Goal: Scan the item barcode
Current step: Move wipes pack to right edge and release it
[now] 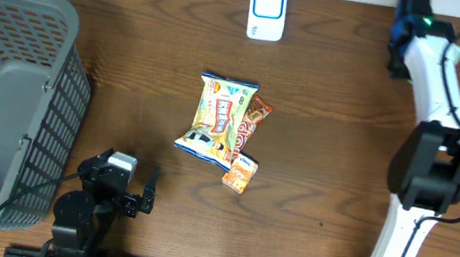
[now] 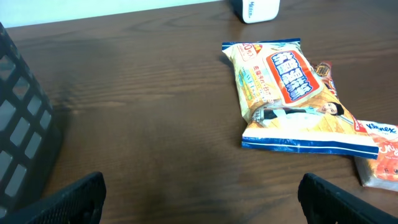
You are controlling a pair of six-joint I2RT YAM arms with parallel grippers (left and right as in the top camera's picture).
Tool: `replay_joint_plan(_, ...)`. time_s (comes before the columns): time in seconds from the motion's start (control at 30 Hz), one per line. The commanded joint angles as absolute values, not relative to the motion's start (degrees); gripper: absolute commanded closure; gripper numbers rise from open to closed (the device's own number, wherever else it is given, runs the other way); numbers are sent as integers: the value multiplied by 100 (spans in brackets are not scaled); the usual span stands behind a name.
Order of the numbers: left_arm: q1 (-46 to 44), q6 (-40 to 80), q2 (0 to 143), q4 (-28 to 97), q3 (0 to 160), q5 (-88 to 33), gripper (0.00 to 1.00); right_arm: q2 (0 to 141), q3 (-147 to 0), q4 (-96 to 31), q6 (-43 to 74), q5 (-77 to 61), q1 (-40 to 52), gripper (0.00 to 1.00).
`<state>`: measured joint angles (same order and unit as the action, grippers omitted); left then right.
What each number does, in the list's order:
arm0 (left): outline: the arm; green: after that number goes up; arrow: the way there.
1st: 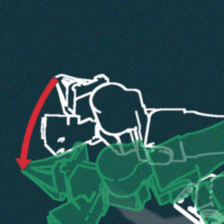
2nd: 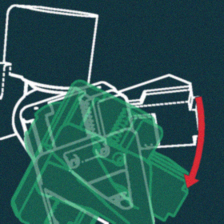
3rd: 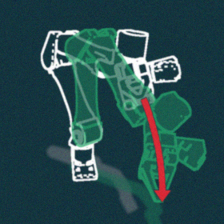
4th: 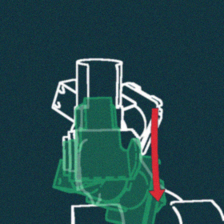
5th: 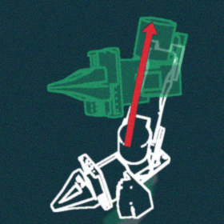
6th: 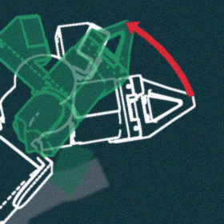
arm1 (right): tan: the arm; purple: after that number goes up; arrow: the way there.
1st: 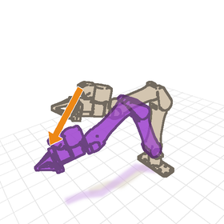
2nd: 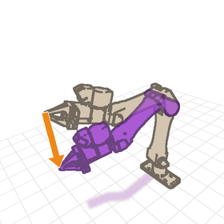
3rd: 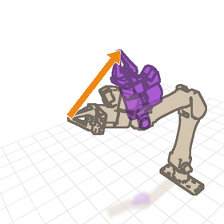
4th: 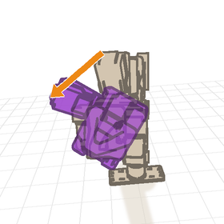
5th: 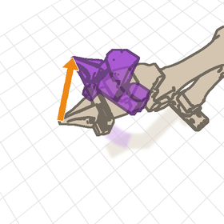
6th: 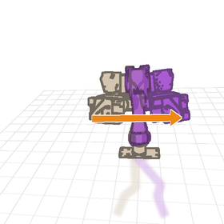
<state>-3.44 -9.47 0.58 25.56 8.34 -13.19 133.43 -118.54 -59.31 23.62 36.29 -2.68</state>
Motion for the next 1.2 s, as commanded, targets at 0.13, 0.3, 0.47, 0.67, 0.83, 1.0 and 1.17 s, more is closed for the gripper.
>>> replay_joint_plan(0.13, -357, -1028, 27, 2676, 762, -1299, 2, 13421, -10912, -5500, 2891, 4171, -1391, 99)
replay_joint_plan(0.3, -357, -1028, 27, 2676, 762, -1299, 2, 13415, -10908, -5575, 2683, 4191, -2023, 99)
replay_joint_plan(0.47, -357, -1028, 27, 2676, 762, -1299, 2, 13251, -11048, -5767, 2060, 3903, -2250, 18)
replay_joint_plan(0.67, -357, -1028, 27, 2676, 762, -1299, 2, 12346, -11369, -5828, 1474, 2563, -1885, 1)
replay_joint_plan(0.83, -357, -1026, 27, 2676, 762, -1299, 2, 11349, -11369, -5959, 1472, 862, -1326, 1)
replay_joint_plan(1.0, -357, -1028, 27, 2676, 762, -1299, 2, 10687, -11369, -6246, 1605, 1024, -657, 1)
replay_joint_plan(1.17, -357, -1028, 27, 2676, 762, -1299, 2, 10724, -11284, -6241, 1590, 1337, -462, 1)
